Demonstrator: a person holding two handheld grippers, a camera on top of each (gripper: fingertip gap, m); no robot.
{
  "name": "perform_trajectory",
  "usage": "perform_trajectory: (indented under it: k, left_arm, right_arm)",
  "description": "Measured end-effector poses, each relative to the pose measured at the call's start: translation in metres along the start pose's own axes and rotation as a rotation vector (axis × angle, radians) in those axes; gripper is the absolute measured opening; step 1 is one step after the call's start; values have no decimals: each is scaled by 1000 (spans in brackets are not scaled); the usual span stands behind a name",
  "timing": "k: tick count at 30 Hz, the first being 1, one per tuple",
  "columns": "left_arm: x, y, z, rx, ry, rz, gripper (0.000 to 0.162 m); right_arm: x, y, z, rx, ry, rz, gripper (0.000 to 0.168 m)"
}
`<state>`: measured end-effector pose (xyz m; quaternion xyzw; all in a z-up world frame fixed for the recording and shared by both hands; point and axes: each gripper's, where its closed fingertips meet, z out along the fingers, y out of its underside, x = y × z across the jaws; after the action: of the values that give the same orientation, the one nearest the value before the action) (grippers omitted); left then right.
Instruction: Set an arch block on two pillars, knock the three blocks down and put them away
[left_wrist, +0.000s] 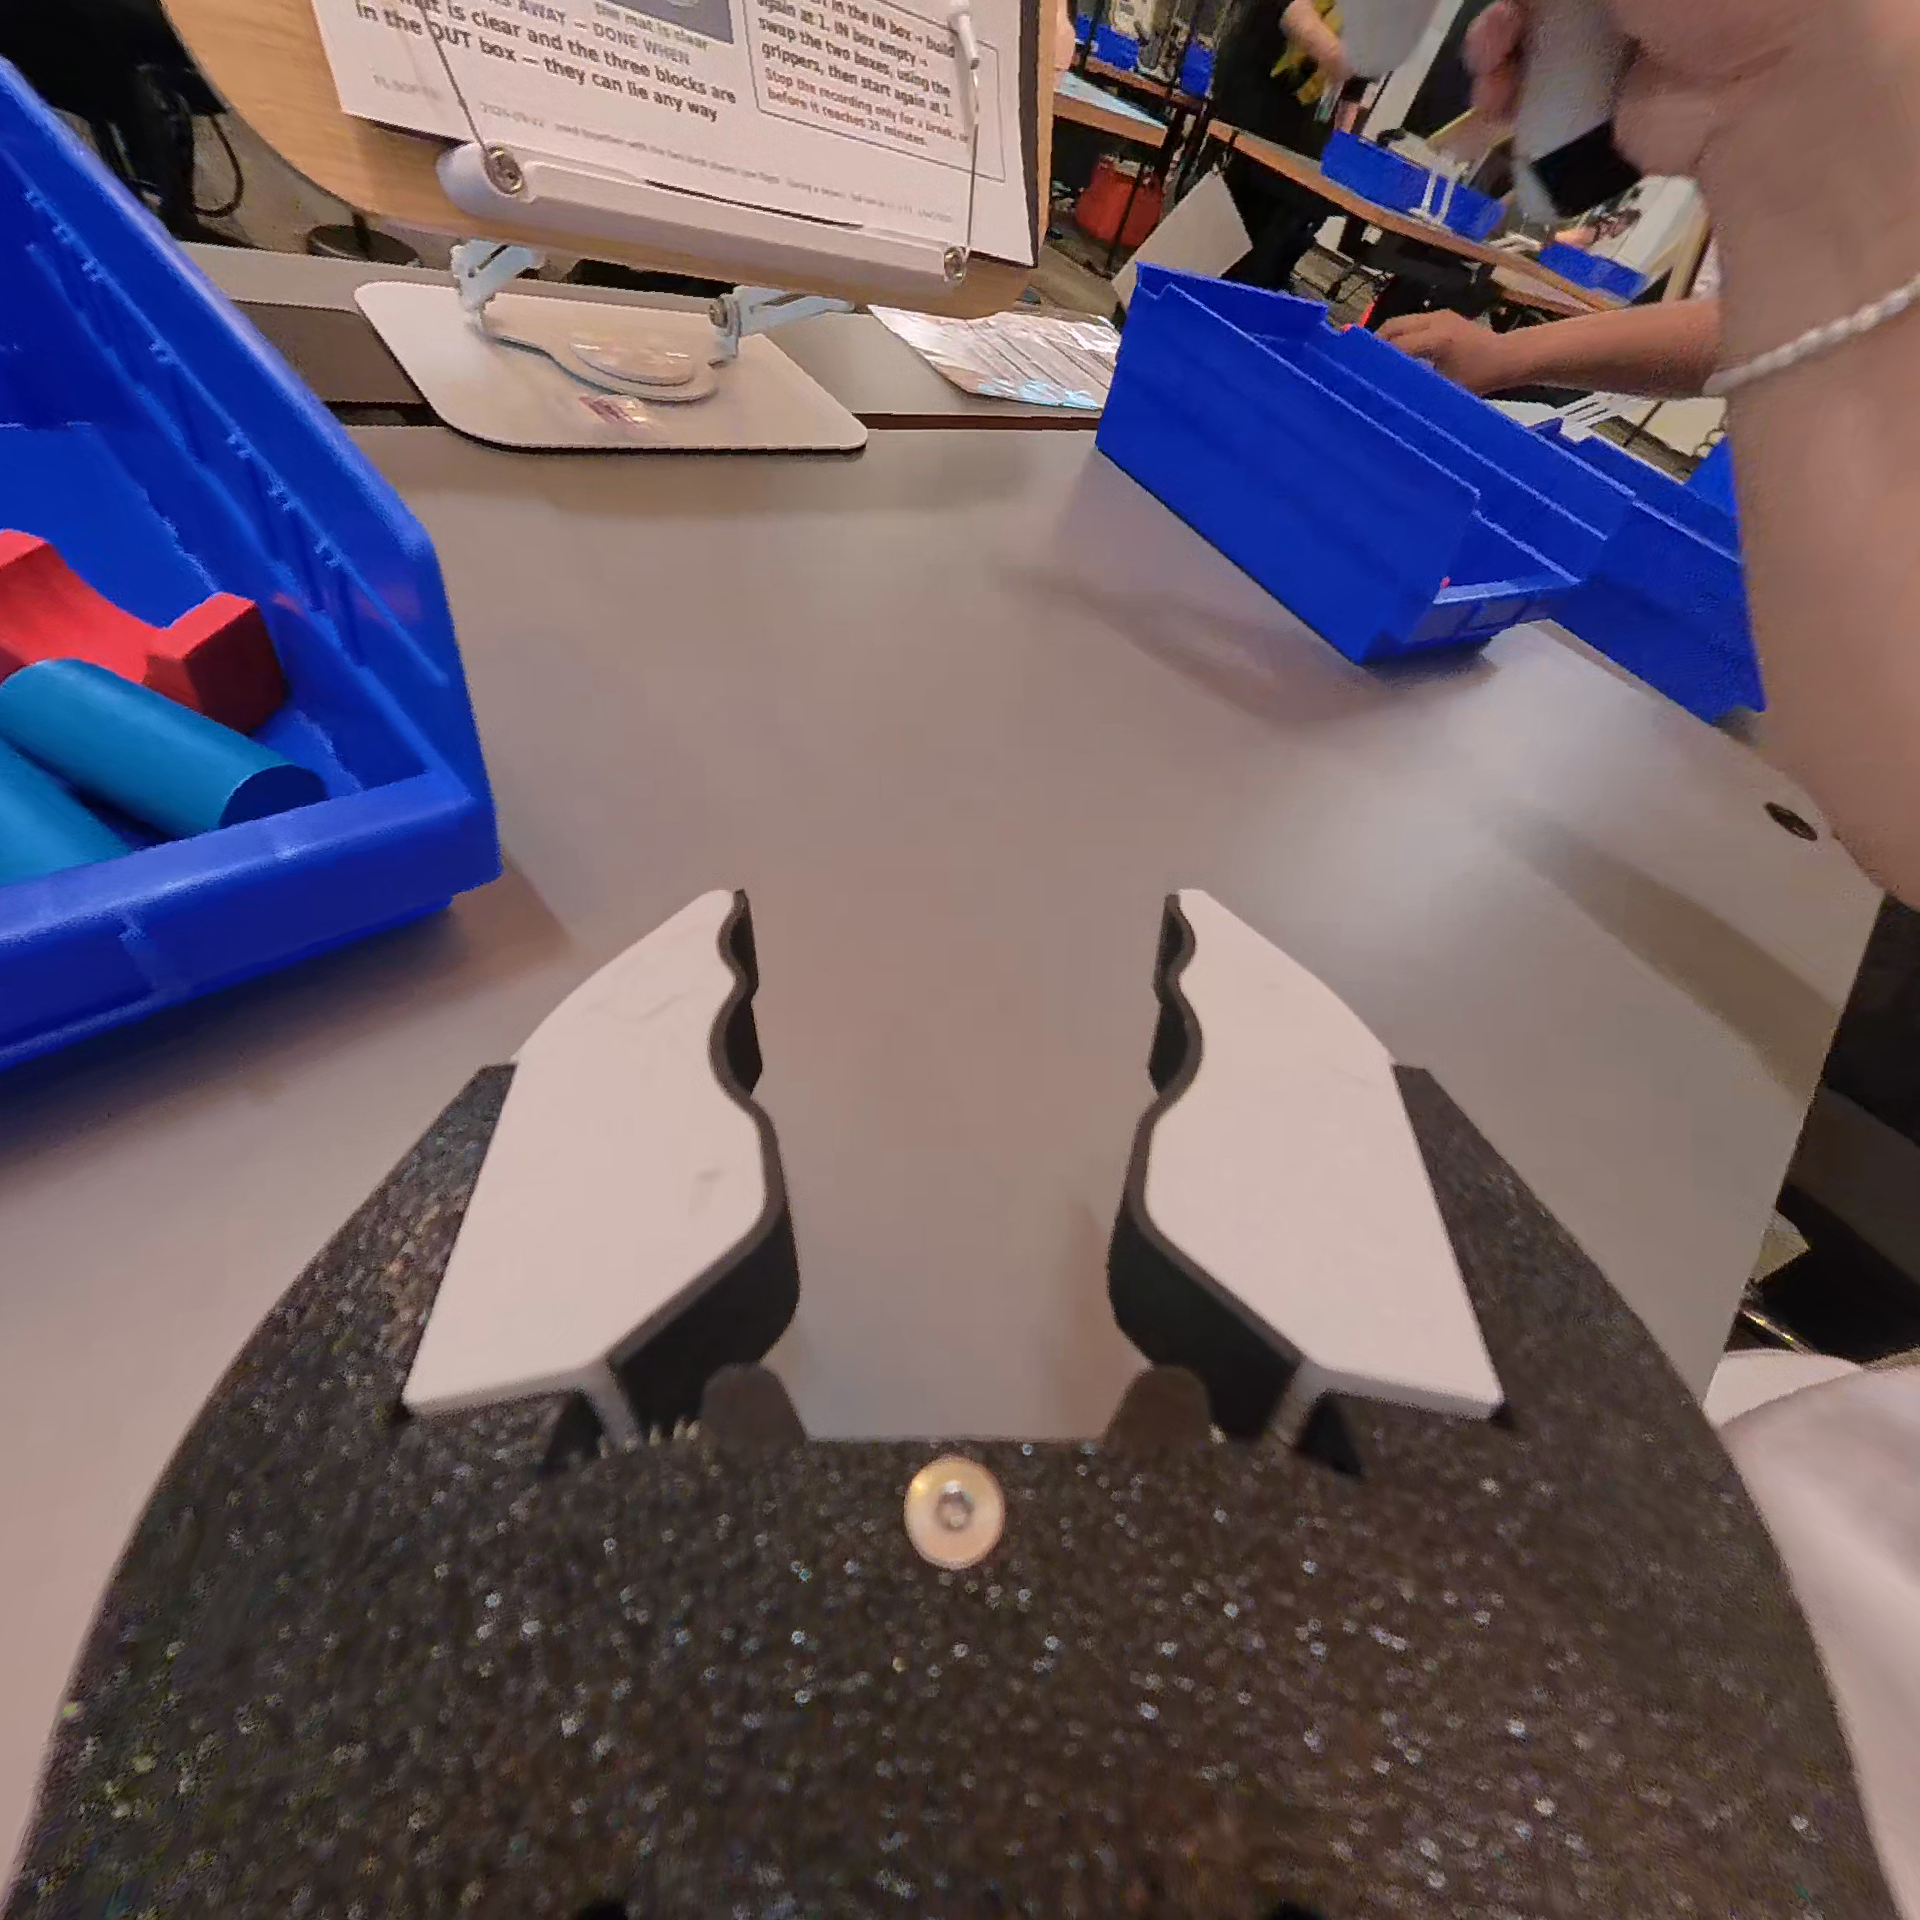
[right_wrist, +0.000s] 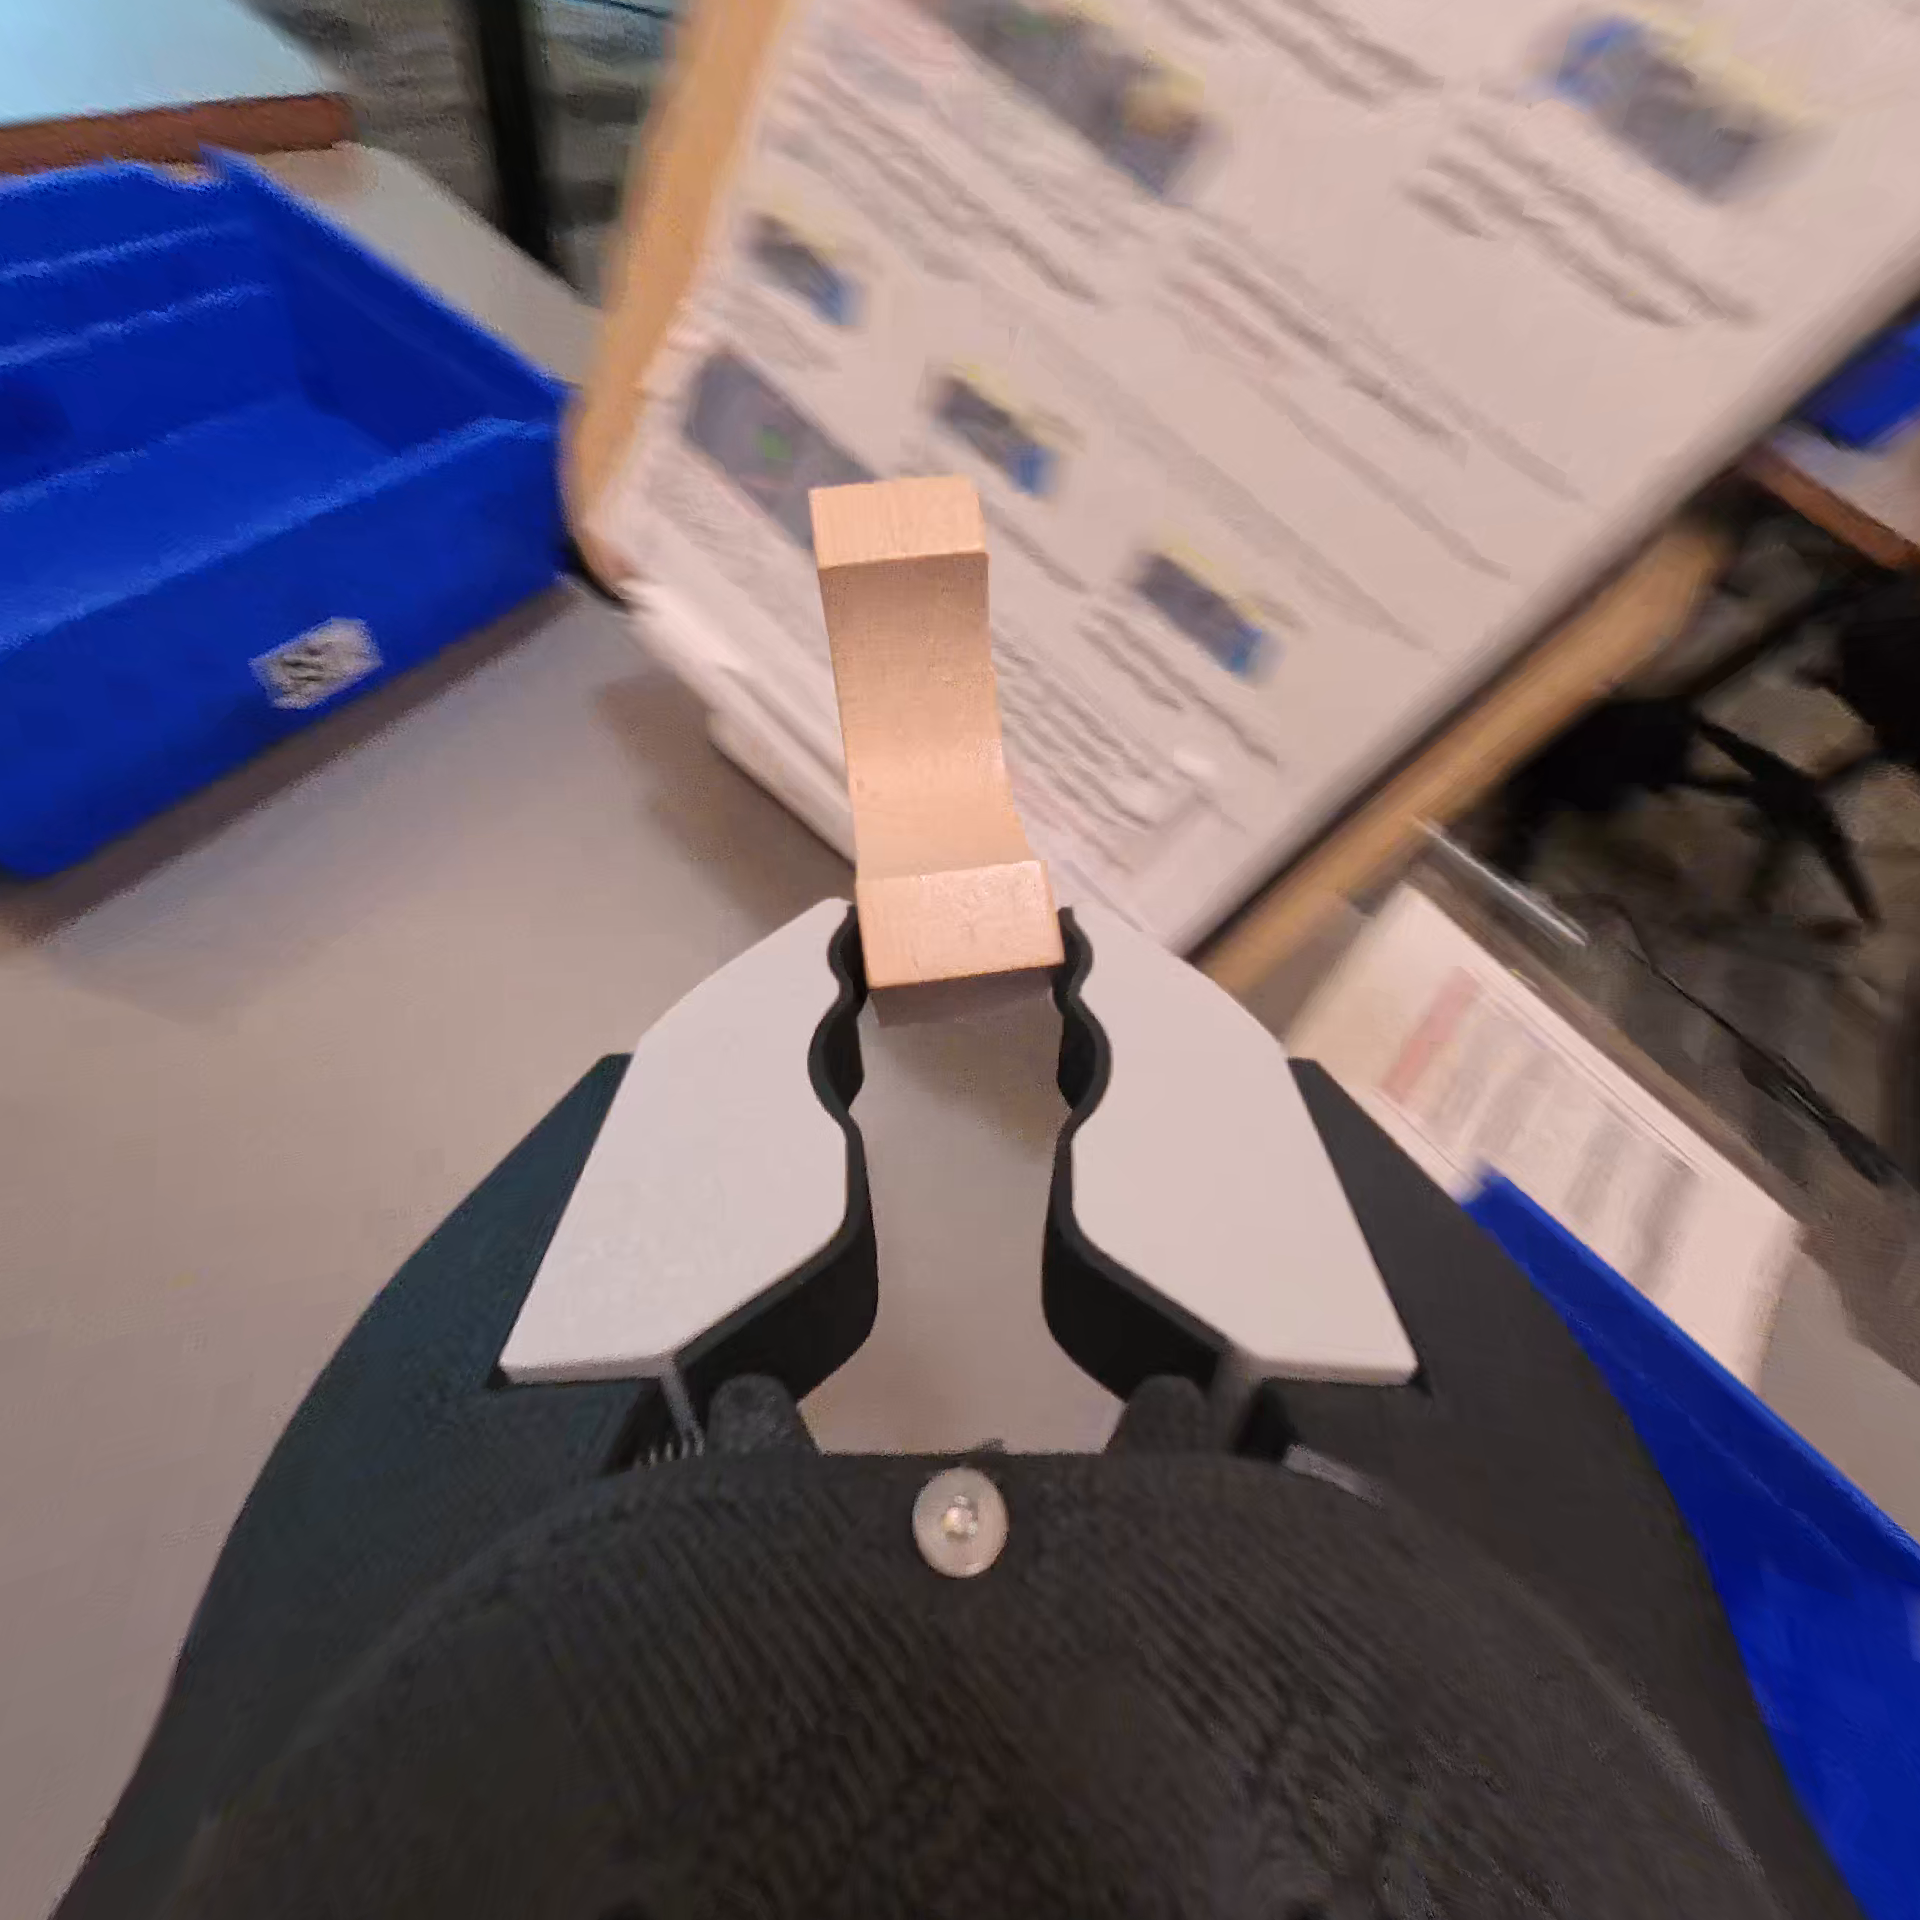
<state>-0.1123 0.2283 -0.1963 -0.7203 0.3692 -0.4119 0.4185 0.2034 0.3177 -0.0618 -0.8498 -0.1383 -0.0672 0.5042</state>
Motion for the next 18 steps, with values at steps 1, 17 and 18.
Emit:
perform_trajectory:
  k: [1,17,18]
  left_arm:
    - [2,-1,2,-2,6,3,73]
    - [26,0,22,-68,20,57,74]
    - [27,-1,23,-68,20,57,74]
  right_arm:
    - [32,10,-14,-27,68,27,35]
    - [233,272,-58,-531,394,442,35]
    - [233,279,-55,-556,402,430,35]
